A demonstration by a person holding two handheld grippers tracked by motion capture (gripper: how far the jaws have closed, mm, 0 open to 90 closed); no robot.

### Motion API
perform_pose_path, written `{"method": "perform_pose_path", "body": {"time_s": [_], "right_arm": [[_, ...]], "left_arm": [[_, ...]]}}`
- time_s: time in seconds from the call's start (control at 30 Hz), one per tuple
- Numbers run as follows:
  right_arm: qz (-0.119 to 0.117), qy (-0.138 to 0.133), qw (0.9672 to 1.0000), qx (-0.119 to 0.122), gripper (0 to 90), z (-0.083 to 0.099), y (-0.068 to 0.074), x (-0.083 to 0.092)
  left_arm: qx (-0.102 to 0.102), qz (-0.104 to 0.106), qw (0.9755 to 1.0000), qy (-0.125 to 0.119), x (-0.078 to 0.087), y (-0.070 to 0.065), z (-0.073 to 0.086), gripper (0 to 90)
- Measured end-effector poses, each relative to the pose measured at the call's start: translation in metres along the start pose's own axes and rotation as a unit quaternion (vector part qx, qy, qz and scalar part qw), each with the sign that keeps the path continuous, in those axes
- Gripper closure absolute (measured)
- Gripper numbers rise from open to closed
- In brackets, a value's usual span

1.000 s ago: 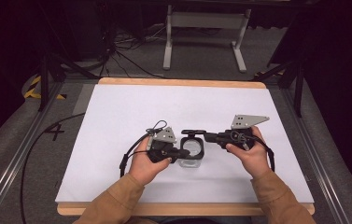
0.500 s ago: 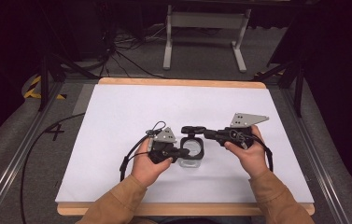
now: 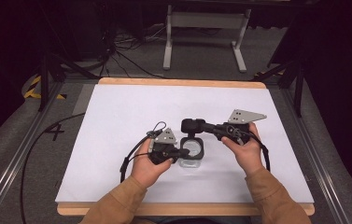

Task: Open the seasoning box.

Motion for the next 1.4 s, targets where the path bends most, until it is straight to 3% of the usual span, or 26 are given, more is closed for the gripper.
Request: {"method": "perform_pose_path", "body": {"time_s": [0.43,0.83,1.0,1.17,1.27,1.4], "right_arm": [[0.017,-0.009,0.9998,-0.002,90.0,0.004,-0.011,-0.007],[0.024,-0.016,0.9995,0.012,90.0,0.003,-0.012,-0.009],[0.024,-0.011,0.9996,0.012,90.0,0.003,-0.011,-0.007],[0.015,-0.013,0.9997,0.018,90.0,-0.001,-0.002,0.001],[0.007,-0.017,0.9997,0.017,88.2,-0.005,0.003,0.007],[0.0,-0.011,0.9997,0.023,82.7,-0.01,0.011,0.017]], "left_arm": [[-0.005,-0.006,1.0,-0.001,0.0,-0.002,0.0,90.0],[-0.006,-0.008,0.9999,-0.005,-0.001,-0.002,0.0,90.0],[0.003,0.002,1.0,-0.001,0.0,-0.001,0.0,90.0],[0.013,0.009,0.9999,-0.001,0.009,0.0,-0.005,86.4],[0.005,0.0,1.0,-0.008,0.021,0.001,-0.011,84.3],[0.012,-0.004,0.9998,-0.012,0.034,0.004,-0.013,79.6]]}}
Point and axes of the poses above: each handheld gripper's, and its own axes: x roughly backward along the jaws, z roughly out of its underside, y roughly to its left, the point moved 7 cm from there along -x, roughly forward along the jaws, and after that the axes turned 12 degrees about -z, right-handed, at the moved point
